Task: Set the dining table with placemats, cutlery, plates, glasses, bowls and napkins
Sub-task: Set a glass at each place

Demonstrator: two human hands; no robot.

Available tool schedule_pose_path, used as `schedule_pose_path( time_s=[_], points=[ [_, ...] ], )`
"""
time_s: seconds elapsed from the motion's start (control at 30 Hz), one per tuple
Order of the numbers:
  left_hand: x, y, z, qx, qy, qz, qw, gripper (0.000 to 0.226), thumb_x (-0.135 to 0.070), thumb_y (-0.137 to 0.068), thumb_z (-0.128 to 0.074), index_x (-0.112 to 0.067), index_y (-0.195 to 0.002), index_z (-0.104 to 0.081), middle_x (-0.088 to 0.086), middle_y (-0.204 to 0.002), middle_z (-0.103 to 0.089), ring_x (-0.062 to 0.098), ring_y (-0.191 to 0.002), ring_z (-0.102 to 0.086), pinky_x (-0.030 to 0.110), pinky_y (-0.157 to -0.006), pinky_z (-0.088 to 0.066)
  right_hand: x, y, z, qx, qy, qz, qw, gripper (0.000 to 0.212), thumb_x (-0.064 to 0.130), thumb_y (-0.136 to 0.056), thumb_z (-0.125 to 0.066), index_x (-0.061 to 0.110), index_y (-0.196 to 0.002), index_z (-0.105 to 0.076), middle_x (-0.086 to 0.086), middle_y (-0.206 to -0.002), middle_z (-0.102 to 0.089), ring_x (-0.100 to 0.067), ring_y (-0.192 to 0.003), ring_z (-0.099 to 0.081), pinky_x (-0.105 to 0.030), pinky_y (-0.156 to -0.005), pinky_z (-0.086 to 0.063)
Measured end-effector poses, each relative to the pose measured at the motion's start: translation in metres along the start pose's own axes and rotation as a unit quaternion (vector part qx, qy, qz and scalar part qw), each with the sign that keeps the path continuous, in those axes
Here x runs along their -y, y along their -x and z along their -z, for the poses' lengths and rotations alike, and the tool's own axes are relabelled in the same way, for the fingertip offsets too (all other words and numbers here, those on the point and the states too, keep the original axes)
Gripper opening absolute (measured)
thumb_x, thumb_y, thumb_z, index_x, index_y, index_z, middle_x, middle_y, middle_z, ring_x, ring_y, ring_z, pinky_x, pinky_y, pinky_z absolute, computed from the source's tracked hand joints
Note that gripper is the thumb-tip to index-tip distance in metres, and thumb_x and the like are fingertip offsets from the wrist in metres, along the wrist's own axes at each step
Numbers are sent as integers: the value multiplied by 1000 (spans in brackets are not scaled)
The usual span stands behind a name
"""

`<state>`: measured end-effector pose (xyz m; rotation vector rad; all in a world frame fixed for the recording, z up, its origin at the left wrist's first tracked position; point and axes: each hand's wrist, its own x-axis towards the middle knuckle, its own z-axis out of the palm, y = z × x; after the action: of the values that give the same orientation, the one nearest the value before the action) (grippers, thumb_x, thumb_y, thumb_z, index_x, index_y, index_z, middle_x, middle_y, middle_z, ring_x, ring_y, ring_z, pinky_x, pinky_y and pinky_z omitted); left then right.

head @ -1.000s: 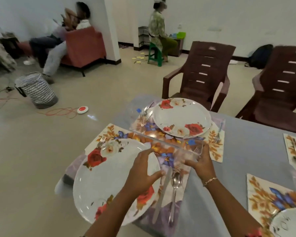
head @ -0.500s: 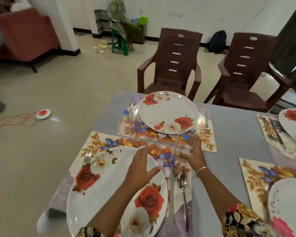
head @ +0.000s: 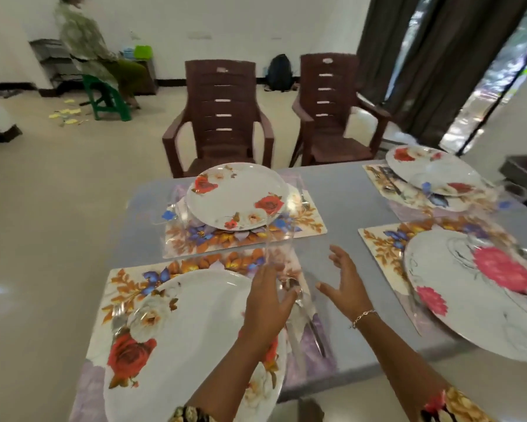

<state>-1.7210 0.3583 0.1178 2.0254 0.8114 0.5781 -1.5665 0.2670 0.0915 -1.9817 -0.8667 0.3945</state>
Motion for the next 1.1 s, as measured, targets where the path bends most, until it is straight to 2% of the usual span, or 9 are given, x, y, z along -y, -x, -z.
schedule_pose_path(
  time_s=[0.13, 0.27, 0.4, 0.5, 0.57, 0.63, 0.73, 0.93, 1.1],
  points=[
    [-32, 0, -43, 75, -6, -62, 995, 63, -55, -77, -47, -15, -126, -49, -1, -128, -50, 14, -120, -46, 15, -93, -32, -22, 39, 44, -50, 93, 28, 994, 71, 26, -72, -65, 10, -136, -37, -9, -138, -44, -21, -126, -42, -40, -107, -36],
    [-69, 2, -99, 140, -20, -111, 984, 50, -38, -85, -53, -12, -127, -48, 1, -130, -50, 15, -122, -46, 7, -92, -24, -55, 70, 101, -110, 178, 48, 977, 60, 31, -72, -60, 26, -128, -38, -11, -127, -55, -18, -120, -47, -34, -98, -39],
    [-119, 1, -175, 210, -16, -157, 965, 53, -42, -82, -49, -14, -126, -48, 0, -129, -51, 14, -120, -48, 7, -88, -26, -103, 95, 175, -149, 225, 22, 963, 56, 29, -67, -49, 18, -122, -50, -6, -116, -58, -14, -109, -46, -30, -92, -45],
    [-164, 7, -240, 256, -8, -172, 951, 64, -54, -77, -45, -12, -125, -49, 0, -127, -52, 8, -116, -45, 7, -88, -26, -141, 115, 236, -172, 258, -19, 951, 55, 20, -65, -59, 13, -119, -56, -7, -116, -58, -22, -109, -53, -26, -94, -38],
    [-193, 13, -288, 283, -6, -188, 941, 75, -60, -69, -37, -9, -121, -52, 2, -122, -53, 3, -111, -44, 5, -88, -24, -162, 125, 280, -189, 278, -20, 942, 56, 20, -61, -61, 18, -116, -54, -4, -109, -61, -17, -102, -54, -20, -89, -39],
    [-216, 17, -332, 307, -13, -205, 929, 73, -57, -67, -38, -8, -120, -53, 3, -120, -54, 8, -111, -47, 6, -89, -24, -178, 132, 320, -205, 305, -15, 930, 56, 26, -55, -59, 23, -110, -49, 0, -98, -63, -11, -91, -55, -17, -81, -44],
    [-252, 20, -384, 337, -25, -214, 916, 53, -40, -82, -56, -11, -127, -49, 0, -126, -51, 13, -117, -47, 10, -92, -27, -205, 145, 370, -197, 327, -35, 924, 59, 25, -49, -65, 21, -106, -52, -1, -95, -63, -19, -81, -64, -28, -70, -55],
    [-295, 8, -473, 344, -23, -224, 911, 42, -28, -89, -61, -14, -127, -48, -1, -123, -52, 15, -116, -49, 23, -92, -39, -248, 152, 450, -215, 348, -78, 909, 53, 27, -48, -67, 19, -101, -61, 0, -92, -64, -20, -77, -66, -27, -64, -54],
    [-323, -22, -551, 340, -4, -166, 926, 43, -31, -88, -62, -17, -126, -48, -1, -124, -53, 16, -115, -52, 29, -96, -45, -300, 127, 501, -197, 377, -89, 901, 55, 31, -49, -73, 23, -102, -60, 4, -95, -64, -19, -80, -67, -25, -65, -54]
  ],
)
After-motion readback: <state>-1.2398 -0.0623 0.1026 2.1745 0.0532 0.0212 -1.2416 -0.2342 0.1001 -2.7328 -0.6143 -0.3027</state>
